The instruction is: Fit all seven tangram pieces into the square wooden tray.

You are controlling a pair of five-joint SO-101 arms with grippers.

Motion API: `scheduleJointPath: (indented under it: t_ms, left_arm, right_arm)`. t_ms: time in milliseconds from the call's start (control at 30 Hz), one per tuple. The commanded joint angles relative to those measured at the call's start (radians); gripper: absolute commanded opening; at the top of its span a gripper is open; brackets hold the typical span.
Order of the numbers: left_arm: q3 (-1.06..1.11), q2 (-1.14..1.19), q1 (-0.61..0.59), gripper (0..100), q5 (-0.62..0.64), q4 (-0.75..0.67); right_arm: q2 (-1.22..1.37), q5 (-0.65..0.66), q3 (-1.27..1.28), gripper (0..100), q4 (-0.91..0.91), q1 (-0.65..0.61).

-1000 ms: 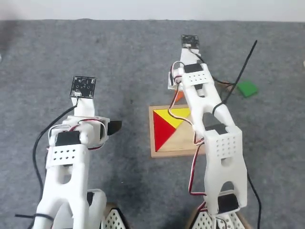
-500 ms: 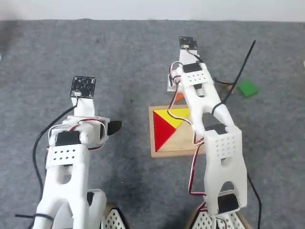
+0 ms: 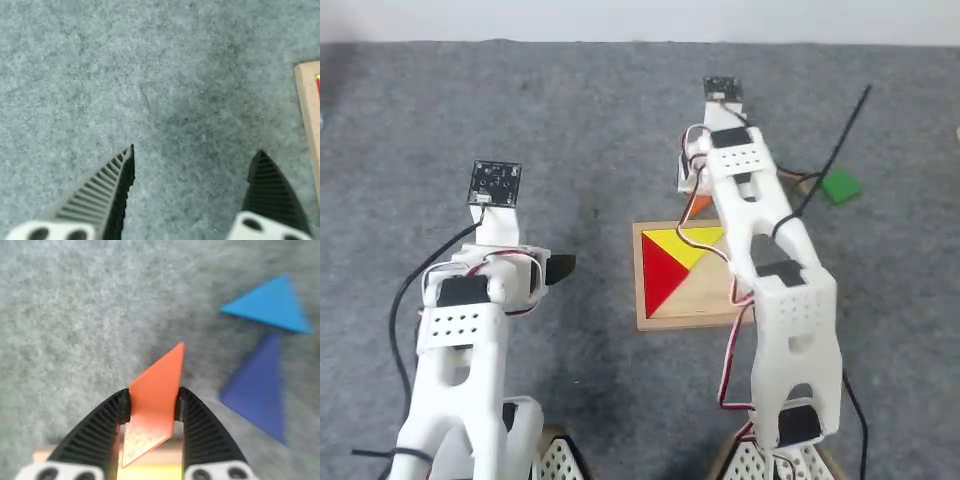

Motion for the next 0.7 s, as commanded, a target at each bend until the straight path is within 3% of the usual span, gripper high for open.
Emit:
scheduleJointPath:
  t_ms: [0,233,367,500,667]
  left_arm:
    - [0.015,-0.026,0.008,35,0.002,-0.068]
    - [0.019,-0.028,0.008,35,0.002,-0.074]
    - [0.019,-0.026,0.008,35,0.0,-0.074]
    - [0.022,-0.025,0.009,35,-0.002,-0.077]
    - [0.048,-0.025,0.069,35,-0.006,-0.078]
  right_arm:
    - [-0.185,0.061,-0.023,0.7,0.131,0.045]
    - [-0.343,0.106,-0.011,0.7,0.352,0.039]
    - [-0.355,0.092,0.124,0.7,0.36,0.01]
    - [-0.389,0.089,0.423,0.7,0.119,0.002]
    - [-0.625,0.034,0.862,0.6,-0.254,-0.05]
